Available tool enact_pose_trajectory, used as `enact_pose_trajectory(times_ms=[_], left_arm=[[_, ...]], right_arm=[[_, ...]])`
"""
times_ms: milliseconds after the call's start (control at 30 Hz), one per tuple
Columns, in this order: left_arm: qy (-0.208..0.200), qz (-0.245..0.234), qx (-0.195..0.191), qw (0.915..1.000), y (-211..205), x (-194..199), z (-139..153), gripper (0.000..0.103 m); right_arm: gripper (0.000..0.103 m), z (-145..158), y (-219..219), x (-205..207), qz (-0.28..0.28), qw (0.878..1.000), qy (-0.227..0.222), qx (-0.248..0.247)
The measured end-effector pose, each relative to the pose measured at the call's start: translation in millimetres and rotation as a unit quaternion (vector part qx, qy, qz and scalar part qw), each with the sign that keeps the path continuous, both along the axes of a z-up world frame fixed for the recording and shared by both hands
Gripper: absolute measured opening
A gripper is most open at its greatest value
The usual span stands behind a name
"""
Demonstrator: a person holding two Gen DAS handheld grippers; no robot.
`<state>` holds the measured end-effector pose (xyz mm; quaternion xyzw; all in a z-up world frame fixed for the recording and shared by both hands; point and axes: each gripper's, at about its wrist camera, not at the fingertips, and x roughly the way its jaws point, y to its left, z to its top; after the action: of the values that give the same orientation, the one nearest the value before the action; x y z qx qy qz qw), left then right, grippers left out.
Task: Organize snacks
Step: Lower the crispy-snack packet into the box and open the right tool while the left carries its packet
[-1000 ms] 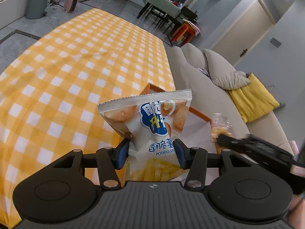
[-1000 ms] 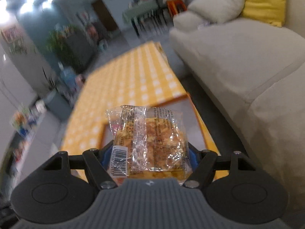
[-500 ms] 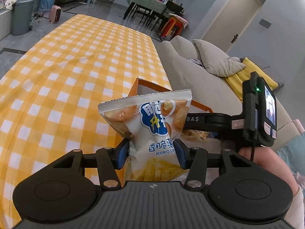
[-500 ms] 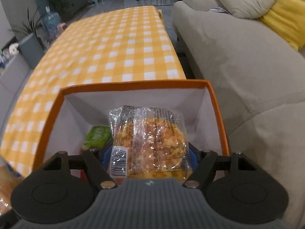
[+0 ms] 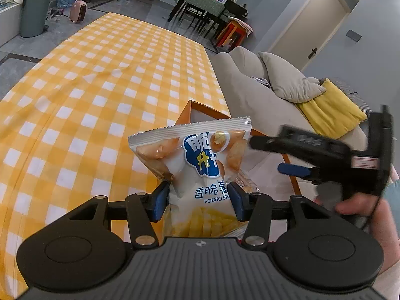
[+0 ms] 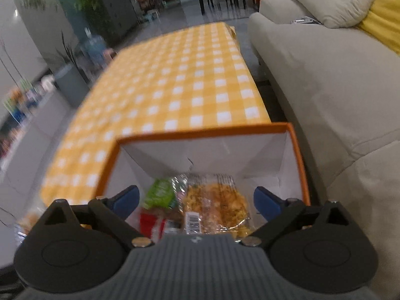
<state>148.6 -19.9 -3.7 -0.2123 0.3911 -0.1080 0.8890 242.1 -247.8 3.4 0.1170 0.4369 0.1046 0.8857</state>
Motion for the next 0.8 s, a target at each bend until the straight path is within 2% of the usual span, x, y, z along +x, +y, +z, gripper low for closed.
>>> enact_pose_trajectory(times_ms=[100, 233, 400, 567, 800], left_arm=[[0.001, -0.003, -0.004, 1.0000, -2, -2, 4, 0.058], [-0.006, -0.015, -0.006, 0.9999, -9, -7, 12, 0.058], [-0.003, -0.032, 0.002, 0.9995, -25, -13, 19, 0.058], [0.029, -0.078, -0.003, 0.9965, -51, -12, 16, 0.059], [0.062, -0.105, 0.043, 0.9917, -92, 3, 9, 0.059]], right_arm=[[0.083, 12, -19, -7, -0.005, 0.999, -0.015, 0.030], [0.071, 17, -36, -17, -0.001, 1.000, -0.028, 0.014], [0.071, 14, -49, -29, 0.002, 0.999, -0.026, 0.036], [0.071, 3, -51, -35, 0.018, 0.998, -0.023, 0.061], [0.072, -3, -74, -39, 0.019, 0.994, -0.049, 0.094]])
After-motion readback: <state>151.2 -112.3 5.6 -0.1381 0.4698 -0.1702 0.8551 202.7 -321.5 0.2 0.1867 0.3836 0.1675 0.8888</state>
